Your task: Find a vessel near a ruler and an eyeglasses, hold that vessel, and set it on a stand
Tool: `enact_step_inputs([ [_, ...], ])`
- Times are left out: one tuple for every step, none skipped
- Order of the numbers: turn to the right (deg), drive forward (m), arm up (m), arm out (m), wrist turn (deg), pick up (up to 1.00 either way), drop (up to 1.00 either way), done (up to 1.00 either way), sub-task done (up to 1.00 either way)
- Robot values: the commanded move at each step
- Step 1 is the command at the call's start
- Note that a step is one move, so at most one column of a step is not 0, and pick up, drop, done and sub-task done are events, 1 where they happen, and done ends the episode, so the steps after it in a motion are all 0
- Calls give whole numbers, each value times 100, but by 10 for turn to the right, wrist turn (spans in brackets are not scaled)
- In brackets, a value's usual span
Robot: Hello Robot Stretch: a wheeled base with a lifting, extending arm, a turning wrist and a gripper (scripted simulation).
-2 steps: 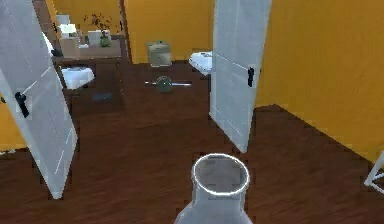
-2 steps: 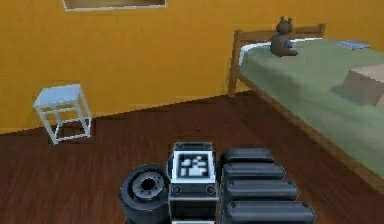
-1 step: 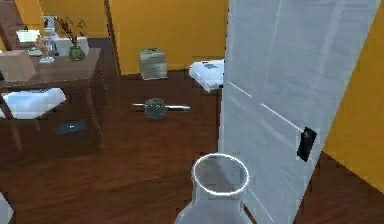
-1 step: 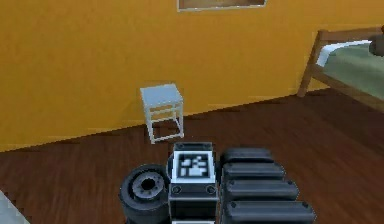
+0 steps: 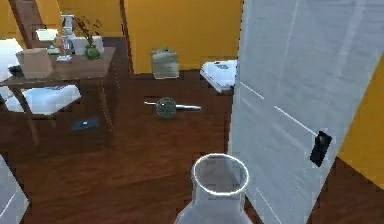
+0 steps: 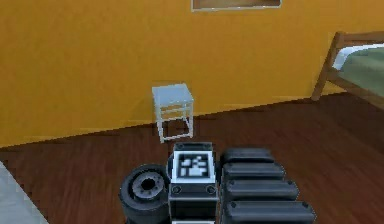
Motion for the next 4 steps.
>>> enact_step_inputs([
  [0, 5, 0, 0, 0, 0, 0, 0, 0],
  [-300, 0, 0, 0, 0, 0, 0, 0, 0],
  [0, 100, 0, 0, 0, 0, 0, 0, 0],
  [0, 85, 0, 0, 0, 0, 0, 0, 0],
])
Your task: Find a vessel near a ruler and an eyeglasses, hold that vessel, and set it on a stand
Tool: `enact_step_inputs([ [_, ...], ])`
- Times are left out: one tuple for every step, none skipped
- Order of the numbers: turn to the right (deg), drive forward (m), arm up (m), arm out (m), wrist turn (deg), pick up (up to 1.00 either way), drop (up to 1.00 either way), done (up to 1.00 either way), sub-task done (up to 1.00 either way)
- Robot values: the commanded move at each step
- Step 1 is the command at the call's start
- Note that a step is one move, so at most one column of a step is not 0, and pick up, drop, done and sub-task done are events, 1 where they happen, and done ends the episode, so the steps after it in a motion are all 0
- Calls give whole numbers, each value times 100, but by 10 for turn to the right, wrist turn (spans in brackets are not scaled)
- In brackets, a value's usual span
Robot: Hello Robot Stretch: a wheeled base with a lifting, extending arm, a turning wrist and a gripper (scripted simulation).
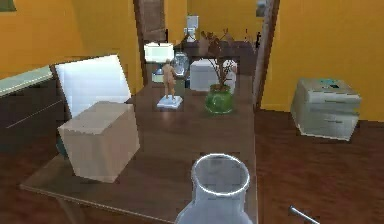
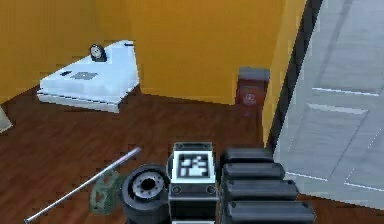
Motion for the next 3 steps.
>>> enact_step_inputs([
  [-450, 0, 0, 0, 0, 0, 0, 0, 0],
  [-240, 0, 0, 0, 0, 0, 0, 0, 0],
  [0, 45, 0, 0, 0, 0, 0, 0, 0],
])
